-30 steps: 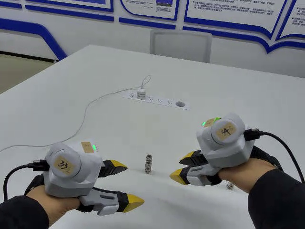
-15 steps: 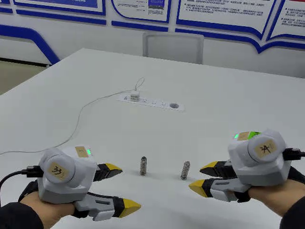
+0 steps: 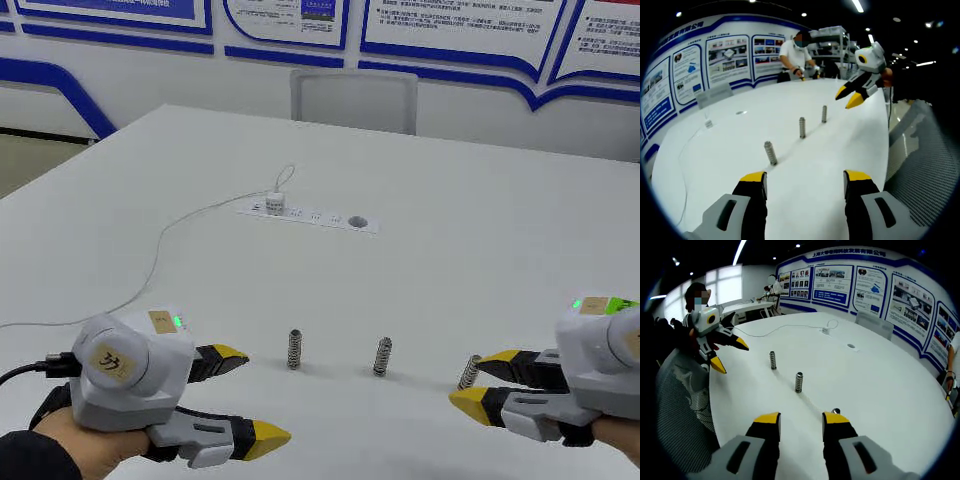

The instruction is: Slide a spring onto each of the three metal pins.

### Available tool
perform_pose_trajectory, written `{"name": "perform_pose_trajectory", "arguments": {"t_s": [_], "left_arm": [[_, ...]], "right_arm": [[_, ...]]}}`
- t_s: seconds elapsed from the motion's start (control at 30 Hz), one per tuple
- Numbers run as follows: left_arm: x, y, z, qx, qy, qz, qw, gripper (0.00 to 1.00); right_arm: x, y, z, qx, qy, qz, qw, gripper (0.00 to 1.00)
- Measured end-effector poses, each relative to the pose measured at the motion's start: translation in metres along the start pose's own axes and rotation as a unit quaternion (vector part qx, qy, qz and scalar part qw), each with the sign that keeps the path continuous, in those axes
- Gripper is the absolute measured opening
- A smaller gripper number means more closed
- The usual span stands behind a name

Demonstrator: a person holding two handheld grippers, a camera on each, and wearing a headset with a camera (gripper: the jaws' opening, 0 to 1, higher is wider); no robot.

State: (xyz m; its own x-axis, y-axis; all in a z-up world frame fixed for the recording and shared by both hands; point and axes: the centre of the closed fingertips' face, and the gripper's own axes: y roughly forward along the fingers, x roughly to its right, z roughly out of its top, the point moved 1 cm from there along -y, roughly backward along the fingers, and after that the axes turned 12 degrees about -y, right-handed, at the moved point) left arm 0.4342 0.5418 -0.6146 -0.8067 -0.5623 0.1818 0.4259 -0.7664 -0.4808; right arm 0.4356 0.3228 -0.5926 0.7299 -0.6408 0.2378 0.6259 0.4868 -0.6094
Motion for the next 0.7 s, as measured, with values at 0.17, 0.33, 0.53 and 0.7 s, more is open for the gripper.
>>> {"name": "perform_pose_trajectory", "arguments": {"t_s": [0.17,0.33,0.53,0.7], "left_arm": [[-0.001,-0.001,0.000,0.001,-0.002,0.000,1.0000,0.64],[-0.001,-0.001,-0.001,0.001,-0.004,0.001,1.0000,0.65],[-0.002,-0.001,-0.001,0.002,-0.005,0.002,1.0000,0.67],[-0.004,-0.001,-0.001,0.004,-0.009,0.005,0.9999,0.67]], "right_arm": [[0.009,-0.007,-0.013,0.004,0.004,-0.010,0.9999,0.38],[0.015,-0.013,-0.023,0.012,0.004,-0.016,0.9998,0.42],[0.018,-0.017,-0.030,0.025,0.006,-0.017,0.9995,0.48],[0.018,-0.019,-0.031,0.044,0.008,-0.015,0.9989,0.53]]}}
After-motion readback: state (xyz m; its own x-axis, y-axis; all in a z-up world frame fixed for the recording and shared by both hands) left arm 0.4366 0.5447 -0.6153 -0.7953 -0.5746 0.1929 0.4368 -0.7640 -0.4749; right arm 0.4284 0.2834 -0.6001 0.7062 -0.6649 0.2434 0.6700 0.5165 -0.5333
